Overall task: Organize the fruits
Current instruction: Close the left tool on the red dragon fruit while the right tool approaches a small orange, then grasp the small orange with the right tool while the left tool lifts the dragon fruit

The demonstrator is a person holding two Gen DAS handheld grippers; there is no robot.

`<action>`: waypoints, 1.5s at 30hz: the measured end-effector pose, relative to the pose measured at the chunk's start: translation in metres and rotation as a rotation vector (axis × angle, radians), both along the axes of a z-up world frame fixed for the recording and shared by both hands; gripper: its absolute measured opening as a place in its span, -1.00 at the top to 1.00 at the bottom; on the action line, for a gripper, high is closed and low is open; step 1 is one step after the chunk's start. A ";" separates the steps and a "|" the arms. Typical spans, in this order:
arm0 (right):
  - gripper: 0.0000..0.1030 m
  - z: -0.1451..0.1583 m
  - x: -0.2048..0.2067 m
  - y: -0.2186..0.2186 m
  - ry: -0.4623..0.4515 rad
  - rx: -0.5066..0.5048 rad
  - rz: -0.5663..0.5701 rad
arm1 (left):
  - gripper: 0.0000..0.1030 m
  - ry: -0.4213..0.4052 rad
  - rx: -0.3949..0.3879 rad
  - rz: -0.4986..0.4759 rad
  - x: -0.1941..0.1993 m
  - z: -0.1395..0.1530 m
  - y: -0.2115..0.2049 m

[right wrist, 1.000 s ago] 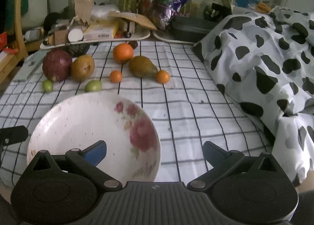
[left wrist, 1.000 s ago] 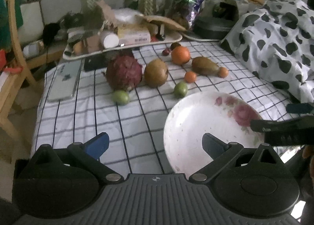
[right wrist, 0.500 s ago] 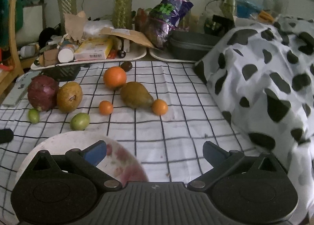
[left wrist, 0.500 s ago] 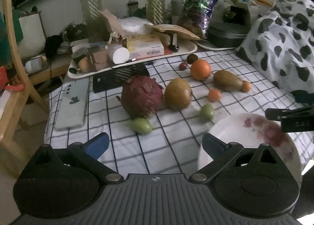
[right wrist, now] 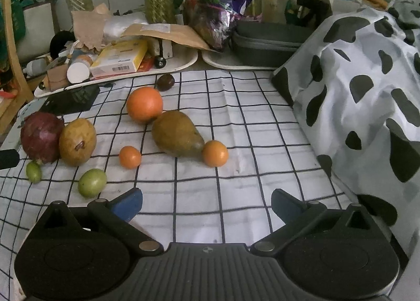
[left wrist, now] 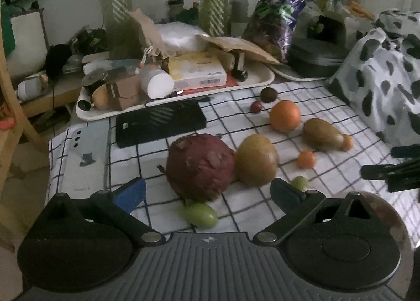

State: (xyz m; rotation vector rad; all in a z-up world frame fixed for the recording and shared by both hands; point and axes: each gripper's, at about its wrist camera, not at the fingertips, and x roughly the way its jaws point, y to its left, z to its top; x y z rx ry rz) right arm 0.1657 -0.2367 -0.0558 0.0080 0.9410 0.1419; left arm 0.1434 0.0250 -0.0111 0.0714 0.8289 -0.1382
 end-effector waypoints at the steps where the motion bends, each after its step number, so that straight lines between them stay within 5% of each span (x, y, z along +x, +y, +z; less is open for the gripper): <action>1: -1.00 -0.001 0.002 0.000 -0.001 -0.003 0.003 | -0.99 0.008 -0.003 -0.006 0.005 -0.002 0.001; 9: -1.00 -0.005 0.021 0.009 -0.002 -0.072 0.054 | -0.92 0.062 0.007 -0.073 0.036 -0.016 0.007; 10: -1.00 -0.006 0.023 0.010 -0.001 -0.081 0.061 | -0.61 0.071 0.004 -0.080 0.039 -0.018 0.008; 11: -1.00 -0.007 0.025 0.011 0.001 -0.089 0.066 | -0.51 0.091 -0.003 -0.091 0.044 -0.021 0.009; 23: -1.00 -0.011 0.039 0.012 0.014 -0.116 0.090 | -0.49 0.123 -0.037 -0.133 0.067 -0.033 0.017; 33: -0.98 -0.013 0.053 -0.011 0.017 -0.104 0.171 | -0.24 0.094 -0.036 -0.137 0.063 -0.026 0.017; 41: -0.41 -0.025 0.062 -0.004 0.050 -0.077 0.282 | -0.23 0.054 -0.067 -0.139 0.058 -0.014 0.016; 45: 0.06 -0.031 0.067 0.000 0.052 -0.099 0.311 | -0.23 0.029 -0.060 -0.135 0.054 -0.008 0.015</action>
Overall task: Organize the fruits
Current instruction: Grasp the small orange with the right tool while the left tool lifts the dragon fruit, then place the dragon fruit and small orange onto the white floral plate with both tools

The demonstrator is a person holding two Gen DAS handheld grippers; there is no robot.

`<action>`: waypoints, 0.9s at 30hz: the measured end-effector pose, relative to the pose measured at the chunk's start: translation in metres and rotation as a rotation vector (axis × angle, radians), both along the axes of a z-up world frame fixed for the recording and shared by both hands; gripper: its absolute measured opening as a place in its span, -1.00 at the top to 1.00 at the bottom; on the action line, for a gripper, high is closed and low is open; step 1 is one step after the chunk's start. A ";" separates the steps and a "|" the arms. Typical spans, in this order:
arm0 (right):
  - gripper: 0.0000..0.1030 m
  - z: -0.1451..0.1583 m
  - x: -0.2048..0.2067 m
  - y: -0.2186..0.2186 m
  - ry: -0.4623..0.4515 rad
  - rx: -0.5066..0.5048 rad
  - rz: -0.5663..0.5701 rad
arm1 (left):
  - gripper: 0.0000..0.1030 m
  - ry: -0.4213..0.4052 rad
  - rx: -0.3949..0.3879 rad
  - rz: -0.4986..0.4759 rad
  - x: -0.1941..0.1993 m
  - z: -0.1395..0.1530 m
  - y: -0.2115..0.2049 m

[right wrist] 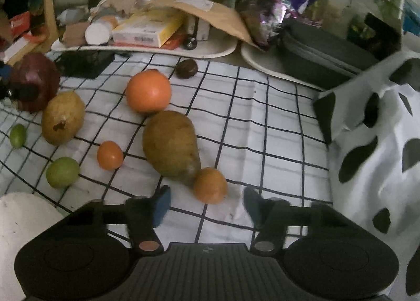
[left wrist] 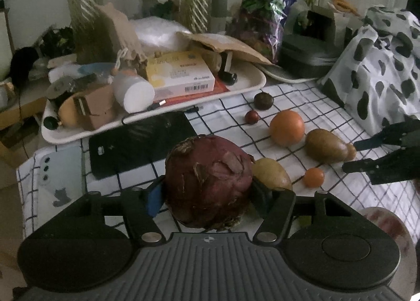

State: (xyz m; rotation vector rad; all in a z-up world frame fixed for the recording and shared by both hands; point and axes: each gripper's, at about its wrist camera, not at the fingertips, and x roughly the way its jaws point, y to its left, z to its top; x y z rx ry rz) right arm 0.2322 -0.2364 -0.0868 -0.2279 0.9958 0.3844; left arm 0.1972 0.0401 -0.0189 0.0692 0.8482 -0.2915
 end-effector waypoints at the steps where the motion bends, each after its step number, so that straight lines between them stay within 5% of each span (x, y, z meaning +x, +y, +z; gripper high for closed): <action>1: 0.14 -0.001 0.001 -0.001 -0.001 0.006 -0.002 | -0.23 -0.004 -0.003 0.001 -0.001 0.002 0.000; 2: 0.34 -0.001 0.003 -0.002 0.002 0.018 -0.006 | -0.23 -0.008 -0.006 0.002 -0.002 0.003 0.000; 4: 0.44 -0.002 0.004 -0.004 0.002 0.023 -0.021 | -0.22 -0.020 -0.008 0.001 -0.006 0.007 0.000; 15: 0.45 0.011 -0.021 -0.007 -0.041 -0.042 -0.078 | -0.22 -0.077 -0.033 -0.018 -0.044 0.027 -0.014; 27: 0.45 0.040 -0.074 -0.008 -0.055 0.079 -0.123 | -0.22 -0.062 -0.050 -0.056 -0.099 0.024 -0.045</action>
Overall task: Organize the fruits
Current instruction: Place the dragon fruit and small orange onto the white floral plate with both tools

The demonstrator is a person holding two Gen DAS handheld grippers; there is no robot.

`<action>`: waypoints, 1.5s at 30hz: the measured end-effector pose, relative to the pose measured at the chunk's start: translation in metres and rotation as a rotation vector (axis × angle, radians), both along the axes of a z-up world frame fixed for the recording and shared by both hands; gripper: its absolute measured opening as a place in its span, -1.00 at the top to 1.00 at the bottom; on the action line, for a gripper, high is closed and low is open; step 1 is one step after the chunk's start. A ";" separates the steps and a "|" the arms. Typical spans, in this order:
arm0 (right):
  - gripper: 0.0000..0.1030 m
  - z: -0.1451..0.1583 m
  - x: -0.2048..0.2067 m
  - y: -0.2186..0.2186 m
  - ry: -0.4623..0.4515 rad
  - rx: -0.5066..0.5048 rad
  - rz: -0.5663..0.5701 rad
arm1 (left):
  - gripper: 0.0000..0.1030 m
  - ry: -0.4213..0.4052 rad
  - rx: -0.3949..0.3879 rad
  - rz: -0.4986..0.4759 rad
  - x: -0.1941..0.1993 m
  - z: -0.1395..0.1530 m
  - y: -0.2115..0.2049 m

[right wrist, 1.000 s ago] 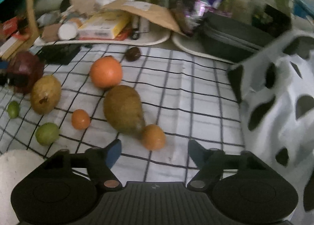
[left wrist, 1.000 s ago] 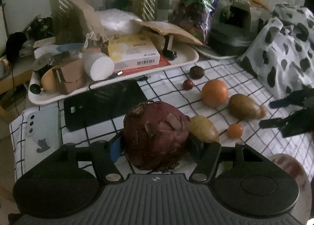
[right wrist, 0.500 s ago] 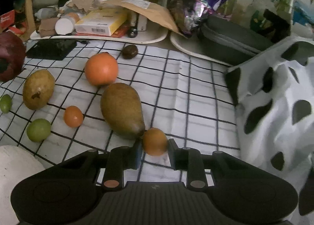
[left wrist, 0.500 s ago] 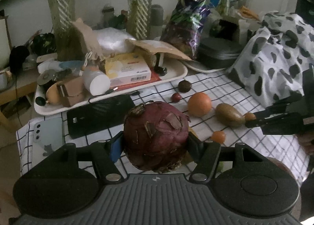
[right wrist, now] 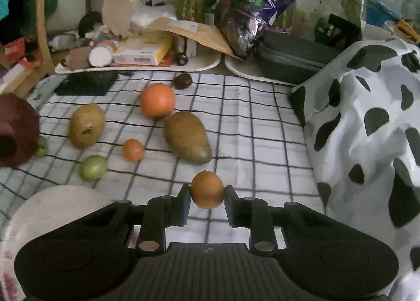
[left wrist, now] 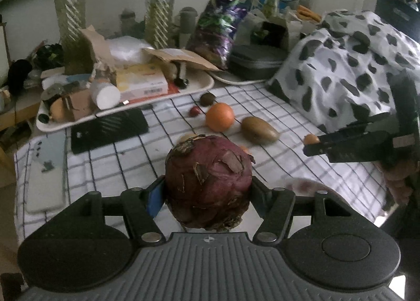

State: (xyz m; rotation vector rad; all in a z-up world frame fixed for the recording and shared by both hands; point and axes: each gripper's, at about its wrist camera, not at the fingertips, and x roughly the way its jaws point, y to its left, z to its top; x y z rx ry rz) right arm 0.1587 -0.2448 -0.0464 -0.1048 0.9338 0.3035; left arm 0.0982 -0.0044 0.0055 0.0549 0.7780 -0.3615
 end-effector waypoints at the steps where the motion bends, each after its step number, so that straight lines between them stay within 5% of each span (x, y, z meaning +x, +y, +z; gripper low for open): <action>1: 0.45 0.002 -0.006 0.000 0.002 0.017 0.002 | -0.22 0.005 0.000 -0.002 -0.004 -0.001 -0.003; 14: 0.45 0.010 -0.066 0.016 0.061 0.145 0.069 | -0.22 0.045 0.024 -0.043 -0.045 -0.018 -0.035; 31: 0.43 -0.011 -0.066 0.026 0.153 0.088 0.119 | -0.40 0.093 0.077 -0.103 -0.037 -0.044 -0.056; 42: -0.63 0.008 -0.072 0.021 0.070 0.123 0.113 | -0.48 0.050 0.056 -0.079 -0.044 -0.031 -0.049; 45: -0.75 0.013 -0.076 0.017 0.051 0.121 0.073 | -0.50 0.026 0.046 -0.072 -0.051 -0.023 -0.045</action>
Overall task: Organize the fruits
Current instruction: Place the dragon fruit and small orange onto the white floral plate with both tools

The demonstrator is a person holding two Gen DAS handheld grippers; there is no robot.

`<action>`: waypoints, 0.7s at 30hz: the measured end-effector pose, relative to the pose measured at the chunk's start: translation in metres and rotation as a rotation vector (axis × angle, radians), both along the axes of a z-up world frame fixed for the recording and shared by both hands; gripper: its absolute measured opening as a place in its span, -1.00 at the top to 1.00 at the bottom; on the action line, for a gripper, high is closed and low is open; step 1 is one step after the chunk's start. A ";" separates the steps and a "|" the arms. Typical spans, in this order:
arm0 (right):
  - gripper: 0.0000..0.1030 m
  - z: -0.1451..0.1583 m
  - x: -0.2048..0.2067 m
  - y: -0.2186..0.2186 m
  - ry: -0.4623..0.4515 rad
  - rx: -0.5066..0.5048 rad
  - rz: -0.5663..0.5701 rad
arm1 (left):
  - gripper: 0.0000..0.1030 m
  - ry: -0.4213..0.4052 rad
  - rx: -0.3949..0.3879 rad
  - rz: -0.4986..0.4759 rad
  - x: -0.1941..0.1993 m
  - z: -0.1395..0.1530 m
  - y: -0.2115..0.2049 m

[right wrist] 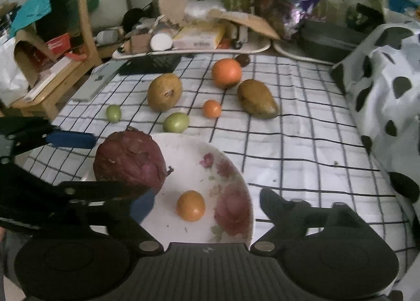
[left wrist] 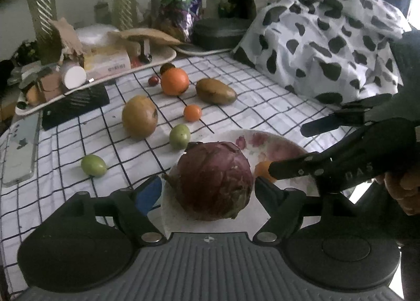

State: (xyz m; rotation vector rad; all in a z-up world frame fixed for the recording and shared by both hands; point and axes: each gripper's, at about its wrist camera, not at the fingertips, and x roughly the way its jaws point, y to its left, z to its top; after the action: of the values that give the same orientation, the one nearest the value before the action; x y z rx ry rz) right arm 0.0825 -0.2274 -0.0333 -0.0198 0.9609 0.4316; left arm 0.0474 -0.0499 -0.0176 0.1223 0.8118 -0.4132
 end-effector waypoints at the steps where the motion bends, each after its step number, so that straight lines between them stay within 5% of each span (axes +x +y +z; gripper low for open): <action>1: -0.76 0.001 -0.001 -0.001 -0.004 -0.001 -0.013 | -0.50 -0.006 -0.003 0.007 -0.002 0.002 0.001; 5: -1.00 0.007 -0.008 -0.005 -0.037 -0.017 -0.069 | -0.51 -0.014 -0.010 0.045 -0.010 0.006 0.008; 21: -1.00 0.013 -0.017 0.006 -0.083 -0.050 -0.119 | -0.50 -0.024 -0.020 0.198 -0.029 0.010 0.039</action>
State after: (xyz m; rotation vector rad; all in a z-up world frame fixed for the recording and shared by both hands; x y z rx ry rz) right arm 0.0654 -0.2219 -0.0202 -0.0254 0.8862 0.2943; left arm 0.0188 -0.0108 -0.0077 0.0280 0.7879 -0.2327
